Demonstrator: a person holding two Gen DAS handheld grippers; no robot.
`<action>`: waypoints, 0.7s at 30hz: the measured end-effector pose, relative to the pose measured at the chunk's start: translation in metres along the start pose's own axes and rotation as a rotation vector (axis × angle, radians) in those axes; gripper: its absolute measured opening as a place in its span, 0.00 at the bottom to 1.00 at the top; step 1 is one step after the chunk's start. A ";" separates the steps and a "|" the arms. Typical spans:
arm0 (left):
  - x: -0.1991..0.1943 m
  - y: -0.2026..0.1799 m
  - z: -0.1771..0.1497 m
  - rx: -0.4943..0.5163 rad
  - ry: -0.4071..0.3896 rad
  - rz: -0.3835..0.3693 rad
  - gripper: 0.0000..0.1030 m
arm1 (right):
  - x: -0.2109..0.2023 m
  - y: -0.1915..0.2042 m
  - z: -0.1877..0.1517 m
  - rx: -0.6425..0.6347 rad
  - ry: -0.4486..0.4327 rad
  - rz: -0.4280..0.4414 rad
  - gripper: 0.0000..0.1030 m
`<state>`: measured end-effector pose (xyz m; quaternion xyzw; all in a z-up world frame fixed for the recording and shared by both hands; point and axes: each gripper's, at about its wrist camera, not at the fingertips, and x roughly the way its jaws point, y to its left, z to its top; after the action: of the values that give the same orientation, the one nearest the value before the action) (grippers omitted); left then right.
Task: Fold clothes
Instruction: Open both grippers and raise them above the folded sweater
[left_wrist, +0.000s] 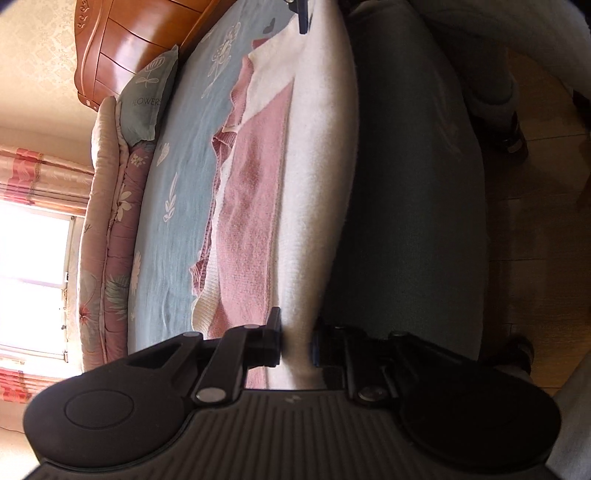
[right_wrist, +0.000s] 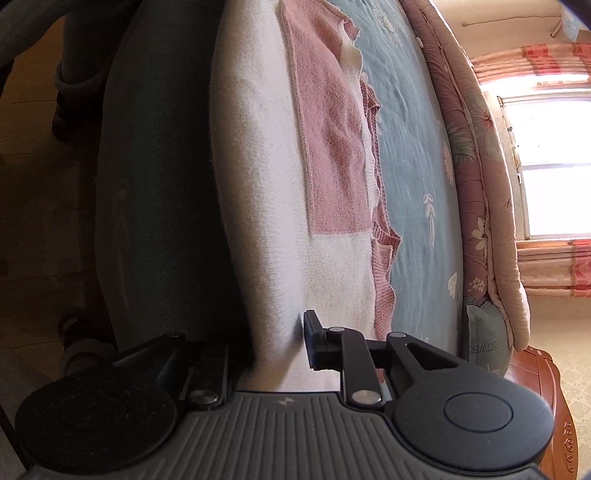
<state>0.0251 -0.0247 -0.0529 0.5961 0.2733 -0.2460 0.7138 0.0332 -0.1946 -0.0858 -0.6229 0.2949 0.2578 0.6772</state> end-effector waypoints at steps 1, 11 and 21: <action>-0.006 0.007 -0.004 -0.022 0.003 -0.025 0.16 | -0.005 -0.006 -0.005 0.016 0.003 0.018 0.28; -0.037 0.081 -0.027 -0.343 -0.018 -0.123 0.16 | -0.054 -0.060 -0.037 0.189 -0.066 0.151 0.36; 0.015 0.092 -0.044 -0.823 -0.018 -0.338 0.15 | -0.030 -0.096 -0.034 0.682 -0.200 0.335 0.36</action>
<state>0.0947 0.0335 -0.0033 0.2069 0.4358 -0.2352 0.8438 0.0780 -0.2365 0.0006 -0.2772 0.3935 0.3114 0.8193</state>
